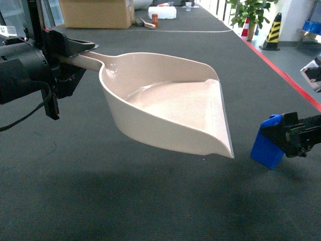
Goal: Place part in tray to right shelf
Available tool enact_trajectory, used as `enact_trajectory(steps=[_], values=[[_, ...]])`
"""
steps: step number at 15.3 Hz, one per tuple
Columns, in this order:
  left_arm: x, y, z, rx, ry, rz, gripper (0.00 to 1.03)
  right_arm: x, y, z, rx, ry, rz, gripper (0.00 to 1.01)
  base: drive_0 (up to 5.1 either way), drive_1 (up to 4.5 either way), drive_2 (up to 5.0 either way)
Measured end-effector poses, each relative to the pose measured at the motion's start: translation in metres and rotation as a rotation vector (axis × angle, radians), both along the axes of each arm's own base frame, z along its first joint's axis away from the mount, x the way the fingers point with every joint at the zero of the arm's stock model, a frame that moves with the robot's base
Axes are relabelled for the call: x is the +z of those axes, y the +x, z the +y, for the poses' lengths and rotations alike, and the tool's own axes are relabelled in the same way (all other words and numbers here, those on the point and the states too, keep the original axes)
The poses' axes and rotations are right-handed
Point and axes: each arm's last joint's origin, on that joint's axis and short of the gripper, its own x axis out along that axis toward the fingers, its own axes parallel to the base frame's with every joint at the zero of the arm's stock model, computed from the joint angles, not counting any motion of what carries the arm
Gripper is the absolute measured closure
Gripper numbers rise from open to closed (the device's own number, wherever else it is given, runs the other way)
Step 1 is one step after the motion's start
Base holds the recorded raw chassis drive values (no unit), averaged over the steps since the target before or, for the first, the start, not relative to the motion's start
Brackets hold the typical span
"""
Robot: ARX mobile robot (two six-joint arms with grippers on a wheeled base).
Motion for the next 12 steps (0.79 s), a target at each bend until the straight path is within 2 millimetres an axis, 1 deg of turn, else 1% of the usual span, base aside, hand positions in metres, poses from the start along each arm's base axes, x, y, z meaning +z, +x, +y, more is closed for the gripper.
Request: enact_trajectory(steps=[2,3,5,6,7,8,9,10,11,12], values=[[0.0,0.0,0.0,0.0,0.0,-0.001,0.89,-0.007,0.005,0.007,-0.002,-0.014,0.01,0.04,0.0,0.0,0.0],[0.0,0.0,0.0,0.001,0.0,0.0,0.89,-0.01,0.006,0.009,-0.012,-0.026,-0.002,0.15,0.0,0.0,0.0],[0.0,0.0,0.0,0.0,0.0,0.0,0.89,-0.01,0.005,0.012,-0.016,-0.033,-0.019,0.37,0.0,0.0,0.0],[0.0,0.0,0.0,0.0,0.0,0.0,0.89,-0.007,0.001,0.011,-0.024,-0.038,-0.019,0.46,0.0,0.0,0.0],[0.0,0.0,0.0,0.0,0.0,0.0,0.89,-0.002,-0.007,0.008,-0.033,-0.038,-0.018,0.54,0.0,0.0,0.0],[0.0,0.0,0.0,0.001,0.0,0.0,0.89,0.009,-0.02,0.004,-0.039,-0.033,-0.023,0.55,0.0,0.0,0.0],[0.0,0.0,0.0,0.0,0.0,0.0,0.89,0.026,-0.034,0.001,-0.048,-0.029,-0.055,0.55,0.0,0.0,0.0],[0.0,0.0,0.0,0.0,0.0,0.0,0.89,0.052,-0.046,0.0,-0.037,-0.009,-0.123,0.55,0.0,0.0,0.0],[0.0,0.0,0.0,0.001,0.0,0.001,0.89,0.083,-0.055,0.006,-0.017,0.019,-0.227,0.55,0.0,0.0,0.0],[0.0,0.0,0.0,-0.002,0.0,0.0,0.89,0.107,-0.06,0.016,0.01,0.043,-0.321,0.55,0.0,0.0,0.0]])
